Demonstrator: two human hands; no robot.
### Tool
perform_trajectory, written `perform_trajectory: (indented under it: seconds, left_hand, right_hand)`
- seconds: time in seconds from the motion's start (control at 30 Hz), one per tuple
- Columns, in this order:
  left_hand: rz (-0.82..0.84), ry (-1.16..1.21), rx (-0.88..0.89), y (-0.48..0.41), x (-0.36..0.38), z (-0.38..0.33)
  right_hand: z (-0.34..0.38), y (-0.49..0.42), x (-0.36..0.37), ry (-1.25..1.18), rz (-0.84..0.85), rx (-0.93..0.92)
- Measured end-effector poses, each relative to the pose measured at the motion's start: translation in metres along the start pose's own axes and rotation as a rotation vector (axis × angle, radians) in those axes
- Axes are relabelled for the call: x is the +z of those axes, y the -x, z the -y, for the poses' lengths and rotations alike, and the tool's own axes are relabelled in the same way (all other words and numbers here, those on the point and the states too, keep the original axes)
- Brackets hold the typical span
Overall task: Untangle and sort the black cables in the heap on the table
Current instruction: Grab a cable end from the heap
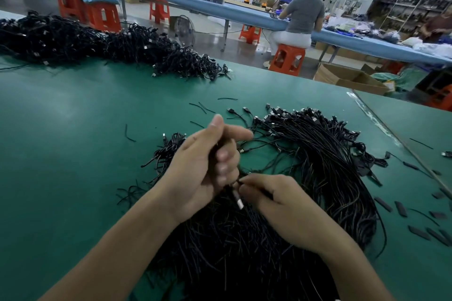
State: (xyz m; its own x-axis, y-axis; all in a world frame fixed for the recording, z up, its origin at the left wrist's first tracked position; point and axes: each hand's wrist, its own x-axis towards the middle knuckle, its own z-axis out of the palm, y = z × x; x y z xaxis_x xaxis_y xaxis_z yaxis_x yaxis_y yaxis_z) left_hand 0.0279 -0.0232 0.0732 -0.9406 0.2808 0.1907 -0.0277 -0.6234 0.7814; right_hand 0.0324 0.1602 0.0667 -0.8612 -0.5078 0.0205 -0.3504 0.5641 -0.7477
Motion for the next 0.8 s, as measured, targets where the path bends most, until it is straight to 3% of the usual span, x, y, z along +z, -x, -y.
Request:
perform_trajectory:
  seconds: [0.07,0.17,0.23,0.3,0.37,0.47,0.6,0.7,0.8]
  left_hand:
    - [-0.150,-0.111,0.120,-0.006,-0.007,0.011]
    - [-0.229,-0.561,0.234,-0.006,-0.016,0.024]
    - [-0.106,-0.897,0.154,-0.002,-0.016,0.026]
    - [0.036,-0.989,-0.028,0.003,-0.011,0.027]
    - [0.084,-0.814,-0.182,0.008,-0.005,0.026]
    - [0.135,-0.516,-0.277,0.015,0.002,0.021]
    - [0.214,-0.183,-0.423,0.015,0.008,0.009]
    - [0.183,0.057,-0.303,0.011,0.007,0.006]
    - [0.041,0.186,-0.111,0.005,0.005,0.008]
  right_hand:
    - [0.005,0.004,0.001,0.025,0.062,-0.010]
    - [0.013,0.007,-0.003,0.082,0.048,-0.068]
    - [0.017,0.007,-0.007,0.090,-0.061,-0.091]
    - [0.018,0.006,-0.014,0.083,-0.192,-0.122]
    - [0.017,0.006,-0.019,-0.005,-0.268,-0.151]
    - [0.013,0.004,-0.021,-0.100,-0.357,-0.164]
    - [0.010,-0.001,-0.012,-0.211,-0.325,-0.150]
    - [0.008,-0.001,-0.006,-0.149,-0.263,-0.120]
    - [0.010,0.003,-0.004,-0.009,-0.135,-0.082]
